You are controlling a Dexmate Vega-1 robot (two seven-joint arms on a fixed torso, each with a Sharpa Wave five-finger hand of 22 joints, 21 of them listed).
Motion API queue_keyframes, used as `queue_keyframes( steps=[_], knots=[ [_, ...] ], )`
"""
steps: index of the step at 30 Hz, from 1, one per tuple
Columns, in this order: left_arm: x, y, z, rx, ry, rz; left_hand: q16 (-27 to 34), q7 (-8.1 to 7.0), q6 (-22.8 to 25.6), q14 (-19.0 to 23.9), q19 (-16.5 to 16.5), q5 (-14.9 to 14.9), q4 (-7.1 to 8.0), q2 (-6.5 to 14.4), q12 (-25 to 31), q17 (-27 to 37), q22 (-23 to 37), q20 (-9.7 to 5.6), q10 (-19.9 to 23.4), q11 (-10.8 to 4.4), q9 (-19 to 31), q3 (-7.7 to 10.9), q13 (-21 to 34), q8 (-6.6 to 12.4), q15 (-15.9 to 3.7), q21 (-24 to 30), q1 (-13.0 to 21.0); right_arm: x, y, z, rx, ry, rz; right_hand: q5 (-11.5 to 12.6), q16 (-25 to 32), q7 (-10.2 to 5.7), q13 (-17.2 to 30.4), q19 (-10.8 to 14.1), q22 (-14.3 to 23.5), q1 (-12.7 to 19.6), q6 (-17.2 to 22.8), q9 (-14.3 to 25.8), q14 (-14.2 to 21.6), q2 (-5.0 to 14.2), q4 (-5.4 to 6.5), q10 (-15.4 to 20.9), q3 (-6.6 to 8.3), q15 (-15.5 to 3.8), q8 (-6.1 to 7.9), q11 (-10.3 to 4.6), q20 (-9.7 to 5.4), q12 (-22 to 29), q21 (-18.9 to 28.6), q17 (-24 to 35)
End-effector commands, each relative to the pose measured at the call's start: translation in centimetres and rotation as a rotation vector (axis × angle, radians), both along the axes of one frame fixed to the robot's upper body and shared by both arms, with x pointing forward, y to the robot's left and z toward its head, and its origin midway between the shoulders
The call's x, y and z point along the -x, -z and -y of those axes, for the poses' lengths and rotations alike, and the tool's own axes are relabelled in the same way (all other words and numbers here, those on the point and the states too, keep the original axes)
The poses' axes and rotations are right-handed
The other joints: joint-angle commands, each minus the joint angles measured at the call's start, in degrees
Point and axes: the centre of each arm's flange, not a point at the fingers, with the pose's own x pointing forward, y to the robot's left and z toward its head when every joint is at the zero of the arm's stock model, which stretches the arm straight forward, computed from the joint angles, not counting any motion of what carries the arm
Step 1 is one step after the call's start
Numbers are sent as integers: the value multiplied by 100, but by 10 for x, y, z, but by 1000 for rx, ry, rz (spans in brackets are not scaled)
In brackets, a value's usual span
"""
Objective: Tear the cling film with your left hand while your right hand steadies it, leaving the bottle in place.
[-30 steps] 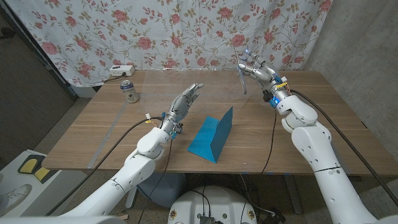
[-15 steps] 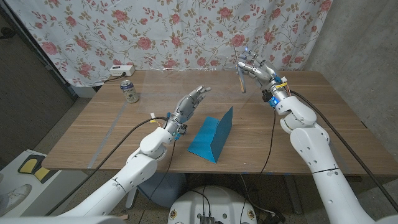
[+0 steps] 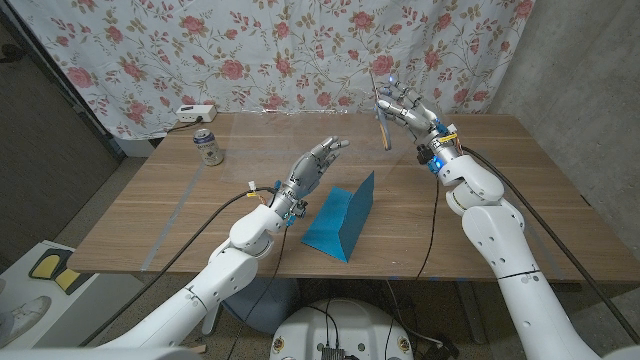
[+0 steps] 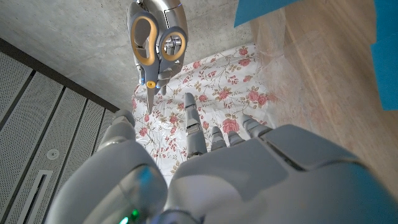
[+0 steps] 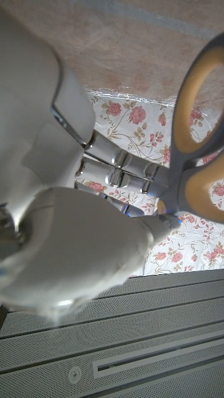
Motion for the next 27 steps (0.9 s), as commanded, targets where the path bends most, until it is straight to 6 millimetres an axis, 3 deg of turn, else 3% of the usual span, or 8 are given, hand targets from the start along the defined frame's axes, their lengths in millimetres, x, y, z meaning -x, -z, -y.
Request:
queue_keyframes(
  steps=[1,11,27],
  knots=[
    [4,-1,8,-21,54,1,-1,-6,22,-48,-37,25,3,-51,30,8,16,23,-32,-34,19,-23,14,4,20,8,49,-2,4,-5,-5,-22,-15,45,-8,7,10,-26,14,27,30,8,750,4,-10,26,30,-1340,25,40,-593,-18,55,23],
    [1,-1,13,-38,66,-8,-7,-45,-210,-148,-114,27,26,-87,20,10,19,52,-112,-20,24,-64,17,-154,64,1,39,-2,7,-7,-17,-36,-17,51,-28,9,3,-42,1,23,32,8,761,-3,-11,30,32,-1339,26,33,-599,-29,100,29],
    [1,0,16,-42,67,-2,4,-33,-206,-160,-120,28,38,-28,45,10,21,62,-80,-24,26,-46,19,-193,57,13,79,0,10,-17,1,-28,-4,62,-58,-10,-10,-75,-25,16,28,8,786,-11,-11,13,38,-1338,23,37,-607,-58,176,41]
  ],
)
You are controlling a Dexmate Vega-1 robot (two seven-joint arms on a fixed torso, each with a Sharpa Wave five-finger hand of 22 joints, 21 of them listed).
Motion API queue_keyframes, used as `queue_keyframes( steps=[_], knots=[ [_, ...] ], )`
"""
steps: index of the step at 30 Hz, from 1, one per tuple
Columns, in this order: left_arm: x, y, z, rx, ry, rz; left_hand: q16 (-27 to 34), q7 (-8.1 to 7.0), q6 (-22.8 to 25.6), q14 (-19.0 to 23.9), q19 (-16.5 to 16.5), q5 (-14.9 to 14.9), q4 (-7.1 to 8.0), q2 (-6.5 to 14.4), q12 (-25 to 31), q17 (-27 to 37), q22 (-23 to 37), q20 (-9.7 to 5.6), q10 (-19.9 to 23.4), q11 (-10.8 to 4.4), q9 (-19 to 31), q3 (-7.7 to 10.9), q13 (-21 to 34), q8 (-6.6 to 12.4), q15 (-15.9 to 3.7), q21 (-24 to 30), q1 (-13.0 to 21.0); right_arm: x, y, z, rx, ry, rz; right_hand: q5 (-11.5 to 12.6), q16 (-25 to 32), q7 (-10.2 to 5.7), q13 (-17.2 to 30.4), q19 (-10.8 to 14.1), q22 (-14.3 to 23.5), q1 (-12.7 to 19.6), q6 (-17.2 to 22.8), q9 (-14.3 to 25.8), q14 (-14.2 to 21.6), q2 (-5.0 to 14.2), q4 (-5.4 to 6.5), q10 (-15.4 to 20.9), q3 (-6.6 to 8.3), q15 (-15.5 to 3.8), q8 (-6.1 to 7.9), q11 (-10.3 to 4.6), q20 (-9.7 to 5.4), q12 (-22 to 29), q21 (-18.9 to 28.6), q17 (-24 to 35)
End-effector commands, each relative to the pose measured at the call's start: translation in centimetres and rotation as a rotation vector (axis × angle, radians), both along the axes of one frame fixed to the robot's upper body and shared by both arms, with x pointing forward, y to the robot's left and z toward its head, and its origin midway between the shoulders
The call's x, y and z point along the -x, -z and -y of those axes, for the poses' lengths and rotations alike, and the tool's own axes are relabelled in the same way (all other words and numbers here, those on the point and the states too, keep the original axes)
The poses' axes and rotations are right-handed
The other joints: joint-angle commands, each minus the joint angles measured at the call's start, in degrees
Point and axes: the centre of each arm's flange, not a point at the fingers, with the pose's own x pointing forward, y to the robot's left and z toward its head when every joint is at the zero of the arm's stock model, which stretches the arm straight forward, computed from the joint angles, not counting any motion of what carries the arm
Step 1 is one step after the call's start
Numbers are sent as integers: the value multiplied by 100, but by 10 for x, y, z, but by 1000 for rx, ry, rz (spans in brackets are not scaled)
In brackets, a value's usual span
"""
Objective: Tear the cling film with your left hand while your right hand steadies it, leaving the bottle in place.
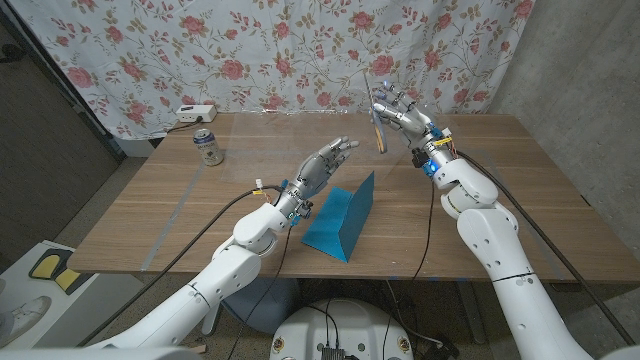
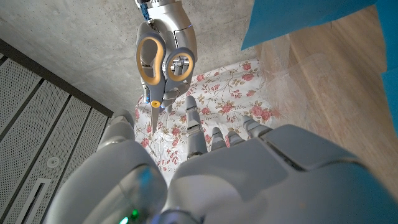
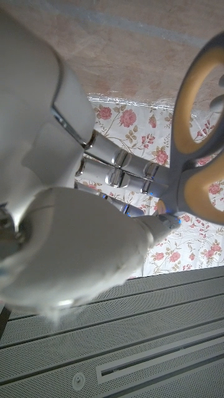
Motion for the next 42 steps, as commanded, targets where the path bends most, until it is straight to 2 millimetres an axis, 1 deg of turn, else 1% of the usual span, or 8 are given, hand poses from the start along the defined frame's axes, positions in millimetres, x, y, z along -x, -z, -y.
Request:
queue_keyframes(
  steps=[1,8,15,23,29,32,34,42],
  knots=[
    [0,2,3,0,10,0,4,8,1,-144,-58,28,-1,5,22,11,21,-1,-21,22,27,-6,20,8,16,14,51,2,2,-7,12,27,18,41,-13,-14,11,-23,1,18,35,8,767,-9,-1,-1,28,-1336,26,8,-618,-14,67,11],
    [3,3,4,8,20,-2,1,18,49,-165,-60,24,0,41,24,11,22,-3,-30,24,29,9,20,9,24,18,78,7,2,-11,26,47,33,47,-27,-13,5,-38,-11,13,37,8,776,-13,0,7,30,-1336,26,13,-621,-21,100,17],
    [4,1,5,-1,18,2,-4,53,2,-199,-80,18,2,60,14,11,22,3,-68,42,30,14,21,-27,42,15,92,7,3,-14,21,24,27,51,-39,-11,2,-44,-20,9,42,8,780,-18,0,11,32,-1337,28,17,-624,-26,126,20],
    [5,3,7,26,30,1,10,31,105,-184,-77,14,5,90,30,11,23,14,-46,21,31,22,22,-5,40,23,112,6,6,-15,22,13,17,57,-53,-11,-3,-61,-33,0,42,9,789,-18,4,6,34,-1337,27,22,-629,-37,157,25],
    [7,3,7,24,32,-5,17,38,129,-173,-56,13,3,114,38,11,23,5,-32,29,32,32,22,-8,44,33,132,7,3,-16,20,11,19,65,-65,-25,-8,-74,-48,-5,-6,9,802,-25,3,1,36,-1338,8,26,-632,-49,193,32],
    [9,4,7,45,9,-8,17,-13,178,-176,-64,12,0,142,51,10,23,16,-7,20,33,46,22,0,54,31,158,6,2,-17,23,7,20,68,-73,-27,-10,-80,-54,-7,-9,9,802,-29,2,3,36,-1337,7,22,-634,-52,206,34],
    [10,3,7,45,5,-6,19,-11,199,-175,-65,13,-4,165,55,10,23,25,1,20,34,60,22,4,51,32,179,6,0,-18,28,4,21,71,-81,-22,-12,-88,-62,-10,-29,9,804,-33,2,-4,37,-1337,1,51,-635,-59,223,36],
    [10,2,9,50,15,-7,23,3,286,-169,-60,11,-17,219,70,10,23,15,32,22,35,93,22,20,40,35,237,4,-2,-20,34,10,26,78,-98,-33,-16,-104,-75,-15,-45,9,803,-39,2,-2,39,-1337,-4,21,-638,-67,251,40]
  ],
)
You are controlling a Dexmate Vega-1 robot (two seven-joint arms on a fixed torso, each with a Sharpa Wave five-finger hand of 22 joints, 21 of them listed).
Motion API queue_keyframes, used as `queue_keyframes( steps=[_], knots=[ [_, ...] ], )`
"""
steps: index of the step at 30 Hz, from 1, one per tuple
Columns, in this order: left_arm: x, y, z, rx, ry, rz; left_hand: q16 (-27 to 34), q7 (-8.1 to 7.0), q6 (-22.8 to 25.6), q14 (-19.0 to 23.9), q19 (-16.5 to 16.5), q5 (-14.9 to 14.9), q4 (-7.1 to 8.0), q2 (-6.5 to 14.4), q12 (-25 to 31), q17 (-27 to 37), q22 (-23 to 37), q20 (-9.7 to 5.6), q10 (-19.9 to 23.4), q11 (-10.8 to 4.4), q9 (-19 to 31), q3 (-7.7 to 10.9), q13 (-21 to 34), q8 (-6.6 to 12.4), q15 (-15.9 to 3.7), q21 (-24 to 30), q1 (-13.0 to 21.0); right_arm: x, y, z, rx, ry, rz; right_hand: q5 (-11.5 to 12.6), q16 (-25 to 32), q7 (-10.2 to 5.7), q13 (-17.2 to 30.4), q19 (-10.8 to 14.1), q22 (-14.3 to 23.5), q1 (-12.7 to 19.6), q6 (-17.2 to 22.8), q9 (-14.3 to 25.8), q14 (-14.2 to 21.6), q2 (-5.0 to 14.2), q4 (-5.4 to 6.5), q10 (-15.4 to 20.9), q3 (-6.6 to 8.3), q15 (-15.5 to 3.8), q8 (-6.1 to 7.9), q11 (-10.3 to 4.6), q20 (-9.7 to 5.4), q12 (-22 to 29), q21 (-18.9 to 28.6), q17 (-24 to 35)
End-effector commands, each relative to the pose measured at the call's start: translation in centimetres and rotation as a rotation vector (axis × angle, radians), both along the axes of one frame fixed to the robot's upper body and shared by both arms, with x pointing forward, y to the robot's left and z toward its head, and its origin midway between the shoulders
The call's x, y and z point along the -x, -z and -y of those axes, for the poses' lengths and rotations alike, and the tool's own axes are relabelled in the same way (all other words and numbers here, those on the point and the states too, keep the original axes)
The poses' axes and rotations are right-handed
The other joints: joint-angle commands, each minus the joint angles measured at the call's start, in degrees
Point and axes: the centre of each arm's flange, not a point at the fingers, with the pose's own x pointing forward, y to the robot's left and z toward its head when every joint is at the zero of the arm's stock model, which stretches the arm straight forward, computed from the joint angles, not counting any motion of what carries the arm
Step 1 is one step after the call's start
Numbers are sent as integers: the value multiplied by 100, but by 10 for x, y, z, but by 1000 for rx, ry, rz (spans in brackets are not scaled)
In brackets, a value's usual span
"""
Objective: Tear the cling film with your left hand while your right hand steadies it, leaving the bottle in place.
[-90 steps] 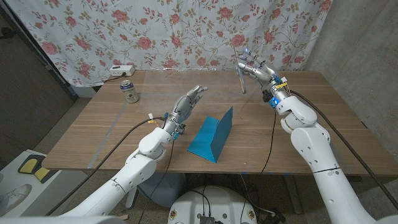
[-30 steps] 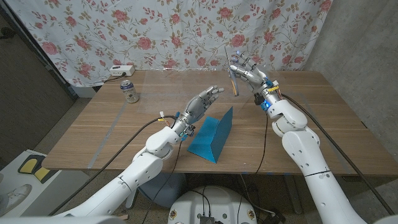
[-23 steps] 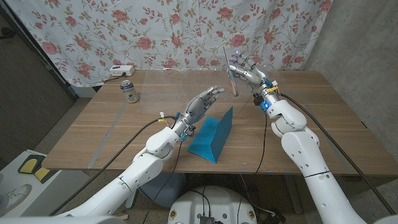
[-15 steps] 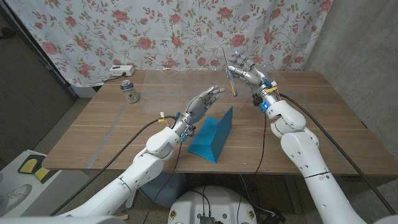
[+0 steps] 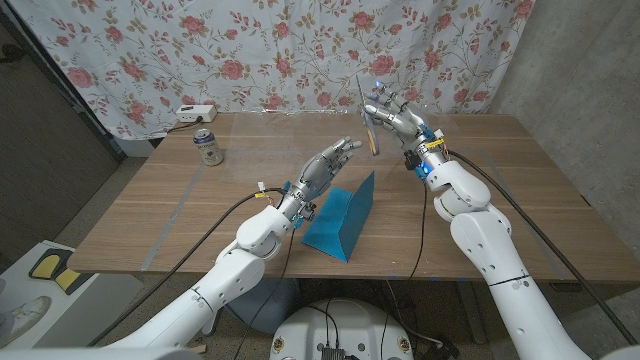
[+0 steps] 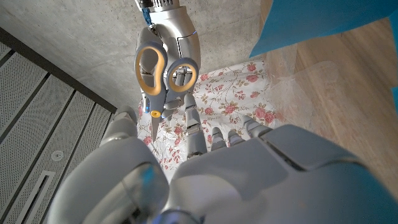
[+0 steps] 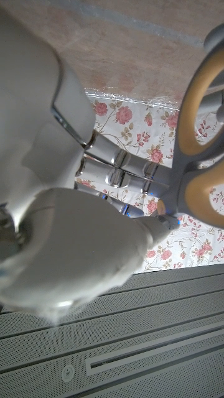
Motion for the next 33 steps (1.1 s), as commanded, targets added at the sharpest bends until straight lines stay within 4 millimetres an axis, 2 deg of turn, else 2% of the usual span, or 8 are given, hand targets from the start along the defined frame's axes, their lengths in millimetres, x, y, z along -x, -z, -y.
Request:
queue_keyframes(
  steps=[1,11,13,21,33],
  knots=[
    [2,-2,2,13,0,-2,24,14,69,-165,-39,10,-18,35,30,11,23,-8,43,19,6,47,23,21,41,36,55,-3,-2,-4,4,3,-6,32,-11,1,8,-14,-6,31,-17,9,753,7,1,-3,41,-1351,-5,18,-652,-4,46,21],
    [-1,-4,7,21,29,-2,38,-47,139,-124,1,3,-28,74,66,9,22,-15,131,-15,3,69,23,17,25,51,109,-4,-2,-4,7,-2,1,41,-24,-4,4,-40,-21,25,-19,9,763,7,3,4,45,-1352,-3,27,-657,-11,77,29],
    [-2,-4,8,16,33,-1,44,-44,150,-102,35,-1,-31,81,73,9,21,-81,151,-19,2,72,23,8,-10,62,124,-5,-2,-4,8,-3,-1,43,-29,-5,2,-43,-25,24,-20,9,763,5,3,7,46,-1352,-3,20,-656,-13,87,30],
    [-3,-4,9,14,36,-4,44,-29,166,-89,44,-5,-33,86,75,8,20,-88,159,-11,2,73,23,-1,-32,61,138,-6,0,-4,10,-7,-6,54,-47,-21,-4,-72,-46,17,-14,9,770,2,3,-37,50,-1352,2,-18,-657,-44,128,40],
    [-5,-3,10,11,45,-6,38,28,148,-89,47,-10,-33,93,65,7,20,-75,138,5,1,73,23,-30,-17,58,156,-7,-1,-7,14,-20,2,65,-65,-25,-11,-106,-66,14,-11,9,775,-5,1,-51,54,-1353,6,4,-663,-64,169,50]
  ],
)
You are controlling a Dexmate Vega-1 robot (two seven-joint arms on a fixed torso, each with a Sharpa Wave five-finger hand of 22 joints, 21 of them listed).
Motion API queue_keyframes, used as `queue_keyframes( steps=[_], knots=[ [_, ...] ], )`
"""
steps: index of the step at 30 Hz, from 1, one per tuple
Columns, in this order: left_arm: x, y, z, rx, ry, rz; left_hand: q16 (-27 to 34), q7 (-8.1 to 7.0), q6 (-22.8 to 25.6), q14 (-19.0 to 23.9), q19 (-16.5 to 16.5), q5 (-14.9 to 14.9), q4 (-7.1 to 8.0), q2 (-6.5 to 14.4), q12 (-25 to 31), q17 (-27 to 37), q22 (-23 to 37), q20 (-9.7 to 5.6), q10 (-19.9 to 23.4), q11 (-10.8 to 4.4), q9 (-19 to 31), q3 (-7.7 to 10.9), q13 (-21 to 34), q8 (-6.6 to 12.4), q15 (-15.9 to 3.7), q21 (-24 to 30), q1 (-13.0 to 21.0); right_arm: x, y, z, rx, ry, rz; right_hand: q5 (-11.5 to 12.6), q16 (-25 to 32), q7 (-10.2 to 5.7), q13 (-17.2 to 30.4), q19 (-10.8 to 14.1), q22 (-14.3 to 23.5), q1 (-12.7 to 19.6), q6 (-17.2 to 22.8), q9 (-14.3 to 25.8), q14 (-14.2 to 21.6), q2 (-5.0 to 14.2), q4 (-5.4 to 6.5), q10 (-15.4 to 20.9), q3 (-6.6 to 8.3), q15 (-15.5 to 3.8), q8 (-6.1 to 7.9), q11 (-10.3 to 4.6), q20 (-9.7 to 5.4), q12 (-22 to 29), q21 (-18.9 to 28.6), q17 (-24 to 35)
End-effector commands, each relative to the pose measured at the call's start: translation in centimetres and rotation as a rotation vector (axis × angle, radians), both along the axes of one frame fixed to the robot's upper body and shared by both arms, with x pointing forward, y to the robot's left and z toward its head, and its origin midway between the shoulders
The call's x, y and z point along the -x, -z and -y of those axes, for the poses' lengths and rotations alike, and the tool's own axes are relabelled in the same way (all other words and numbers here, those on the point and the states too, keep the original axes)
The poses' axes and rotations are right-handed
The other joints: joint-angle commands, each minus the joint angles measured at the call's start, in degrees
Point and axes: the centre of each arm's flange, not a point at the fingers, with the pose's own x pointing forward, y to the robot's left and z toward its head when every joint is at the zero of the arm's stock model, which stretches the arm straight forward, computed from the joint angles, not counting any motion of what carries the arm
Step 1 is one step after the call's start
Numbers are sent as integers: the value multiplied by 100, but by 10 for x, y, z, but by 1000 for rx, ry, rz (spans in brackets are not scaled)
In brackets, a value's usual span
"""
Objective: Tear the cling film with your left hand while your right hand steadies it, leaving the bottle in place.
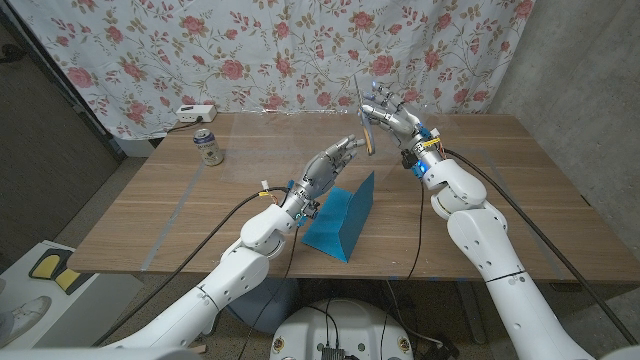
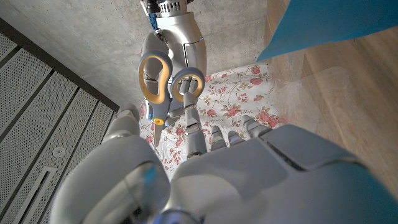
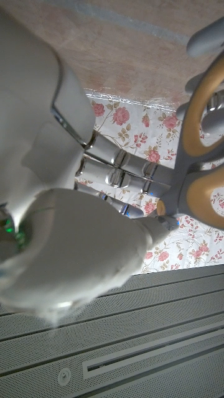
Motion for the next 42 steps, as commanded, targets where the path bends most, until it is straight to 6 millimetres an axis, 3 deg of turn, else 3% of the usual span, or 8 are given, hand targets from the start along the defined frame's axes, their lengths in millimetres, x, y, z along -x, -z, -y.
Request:
queue_keyframes(
  steps=[1,19,28,42],
  knots=[
    [-2,1,1,-4,10,-3,38,55,13,-88,4,-10,8,-3,42,20,20,-30,1,-3,17,33,23,-33,-14,25,61,-1,0,-2,0,-11,3,44,2,-27,21,5,11,51,-13,10,767,33,0,-15,55,-1343,5,10,-673,-20,50,20],
    [-3,-1,3,-15,0,13,35,75,-8,-77,25,-3,6,98,38,18,22,23,-7,17,20,82,22,-69,23,28,143,-1,2,-9,26,-11,10,62,-20,-35,12,-33,-22,41,-1,10,788,35,4,-6,64,-1343,13,5,-671,-39,124,38],
    [-2,1,3,-14,-9,14,34,108,-42,-55,65,114,-56,397,32,16,20,69,-15,80,27,290,21,-94,81,32,431,-2,6,-13,21,-19,2,72,-34,-33,6,-55,-42,37,3,10,796,29,2,-4,67,-1342,15,0,-669,-51,164,48],
    [0,3,5,-12,-12,13,36,105,-19,-23,96,146,-94,452,40,12,17,48,10,78,29,362,21,-89,55,34,568,1,10,-14,-5,-23,-1,87,-51,-36,-1,-82,-71,33,13,10,812,23,-1,1,74,-1341,19,-9,-666,-65,218,61]
  ],
)
